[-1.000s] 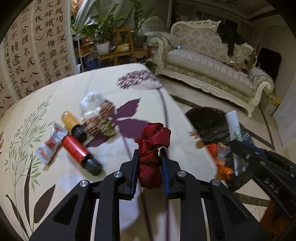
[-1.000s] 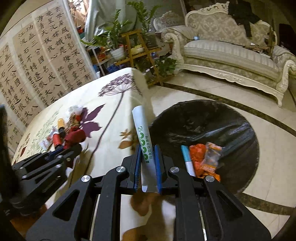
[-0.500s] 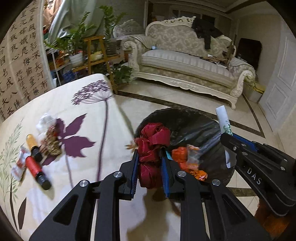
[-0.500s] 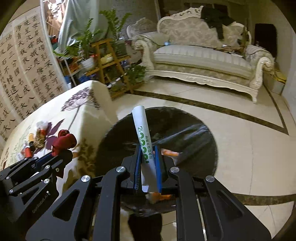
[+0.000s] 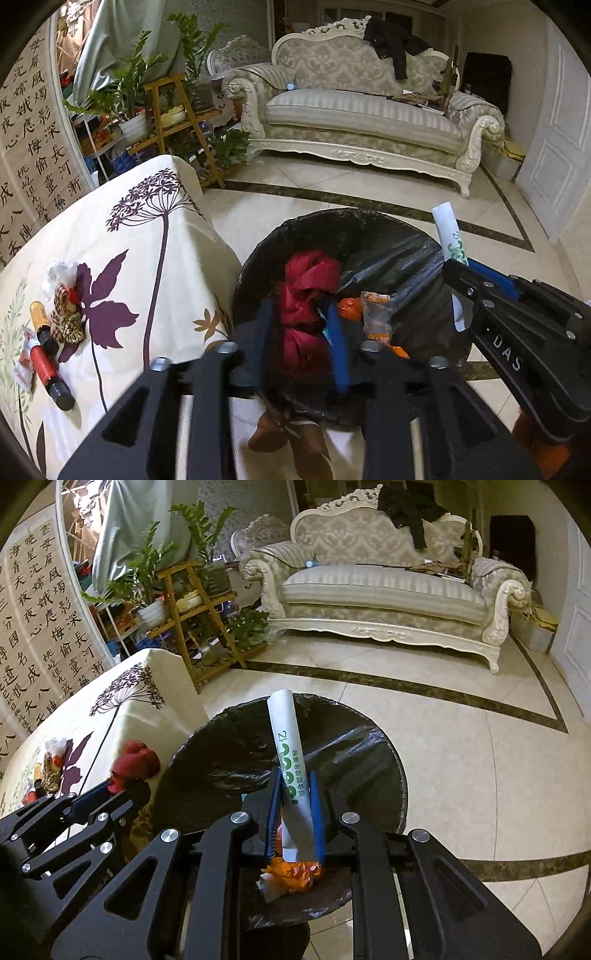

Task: Collect trash
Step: 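Open both tools over the black bin to drop the red cloth and tube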

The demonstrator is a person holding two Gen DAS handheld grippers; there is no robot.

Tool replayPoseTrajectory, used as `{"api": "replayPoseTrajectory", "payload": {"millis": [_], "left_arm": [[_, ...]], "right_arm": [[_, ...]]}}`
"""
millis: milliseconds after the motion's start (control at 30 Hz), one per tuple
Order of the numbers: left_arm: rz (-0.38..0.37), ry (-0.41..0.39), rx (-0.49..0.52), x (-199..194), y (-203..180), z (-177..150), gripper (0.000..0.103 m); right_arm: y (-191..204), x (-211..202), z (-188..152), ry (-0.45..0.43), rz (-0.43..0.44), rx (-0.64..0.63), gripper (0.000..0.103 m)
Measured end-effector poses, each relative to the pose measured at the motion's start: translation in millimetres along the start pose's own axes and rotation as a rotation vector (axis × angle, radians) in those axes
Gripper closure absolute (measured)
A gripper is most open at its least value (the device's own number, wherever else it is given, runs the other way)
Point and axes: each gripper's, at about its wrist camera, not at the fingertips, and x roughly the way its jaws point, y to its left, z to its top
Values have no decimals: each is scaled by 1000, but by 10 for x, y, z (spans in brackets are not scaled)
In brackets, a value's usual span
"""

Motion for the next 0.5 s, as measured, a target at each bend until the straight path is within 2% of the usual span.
{"api": "replayPoseTrajectory", "payload": {"millis": [33, 67, 300, 367, 500], "left_arm": [[3, -4, -3, -6, 4, 1, 49], [5, -8, -7, -15, 6, 8, 48], [10, -10, -28, -36, 35, 18, 40], [13, -16, -34, -60, 54, 21, 37], [33, -34, -51, -153, 155, 9, 33]], "right_arm": [[-8, 8, -1, 2, 0, 3, 84], [-6, 16, -4, 3, -2, 8, 78], [-43, 26, -1, 6, -14, 14, 76], [-32, 7, 2, 3, -16, 14, 68], [39, -62, 11, -11, -8, -1, 59]]}}
